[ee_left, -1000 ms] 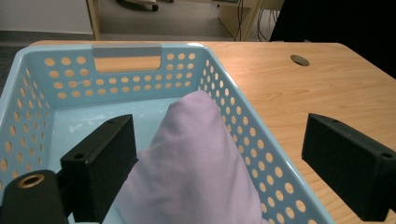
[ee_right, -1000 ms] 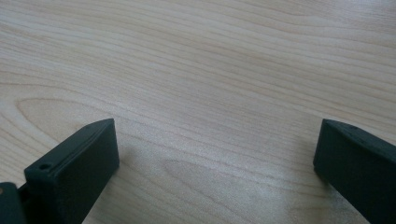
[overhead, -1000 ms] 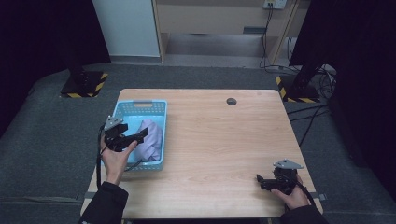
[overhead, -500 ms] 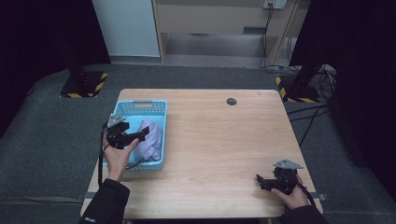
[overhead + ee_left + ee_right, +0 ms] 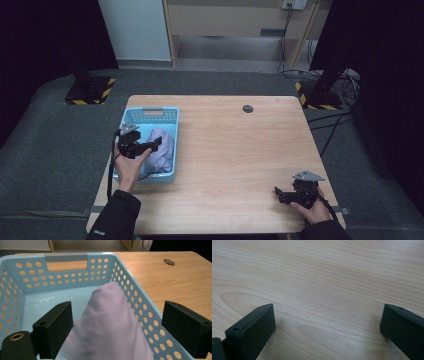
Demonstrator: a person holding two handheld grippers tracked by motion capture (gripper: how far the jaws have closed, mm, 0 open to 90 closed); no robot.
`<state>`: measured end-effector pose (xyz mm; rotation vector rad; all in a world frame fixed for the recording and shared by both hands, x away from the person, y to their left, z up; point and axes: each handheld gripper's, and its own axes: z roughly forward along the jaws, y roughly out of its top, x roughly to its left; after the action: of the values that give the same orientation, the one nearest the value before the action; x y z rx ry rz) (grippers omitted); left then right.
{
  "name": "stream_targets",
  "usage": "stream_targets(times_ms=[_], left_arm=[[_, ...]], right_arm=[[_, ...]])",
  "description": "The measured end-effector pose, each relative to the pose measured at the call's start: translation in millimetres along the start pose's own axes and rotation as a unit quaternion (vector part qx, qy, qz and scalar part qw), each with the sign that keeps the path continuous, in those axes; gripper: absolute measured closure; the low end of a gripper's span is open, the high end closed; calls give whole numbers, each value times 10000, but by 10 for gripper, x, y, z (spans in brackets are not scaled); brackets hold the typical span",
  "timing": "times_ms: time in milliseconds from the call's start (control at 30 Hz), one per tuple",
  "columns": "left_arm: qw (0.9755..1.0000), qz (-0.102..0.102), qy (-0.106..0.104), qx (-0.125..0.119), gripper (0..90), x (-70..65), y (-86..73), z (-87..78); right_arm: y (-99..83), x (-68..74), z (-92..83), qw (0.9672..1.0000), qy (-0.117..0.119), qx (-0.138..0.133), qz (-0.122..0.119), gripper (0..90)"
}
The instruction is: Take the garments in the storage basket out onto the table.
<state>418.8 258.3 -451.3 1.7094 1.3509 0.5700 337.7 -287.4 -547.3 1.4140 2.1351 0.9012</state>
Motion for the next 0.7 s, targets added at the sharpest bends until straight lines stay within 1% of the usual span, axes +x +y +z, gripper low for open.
stream_targets(times_ms=[167,267,433,700], left_arm=[[9999,44,6,156,94,-16,-8,52],[9999,44,-4,129,93,-25,-3,62],[9998,45,1,173,94,-31,8,98],[9997,64,56,227,96,6,11,148]], right_arm=[[0,0,0,10000,0,0,3,4],[0,-1,0,10000,0,-1,-5,4],[0,-1,0,10000,0,-1,-6,4],[0,0,0,10000,0,0,3,4]])
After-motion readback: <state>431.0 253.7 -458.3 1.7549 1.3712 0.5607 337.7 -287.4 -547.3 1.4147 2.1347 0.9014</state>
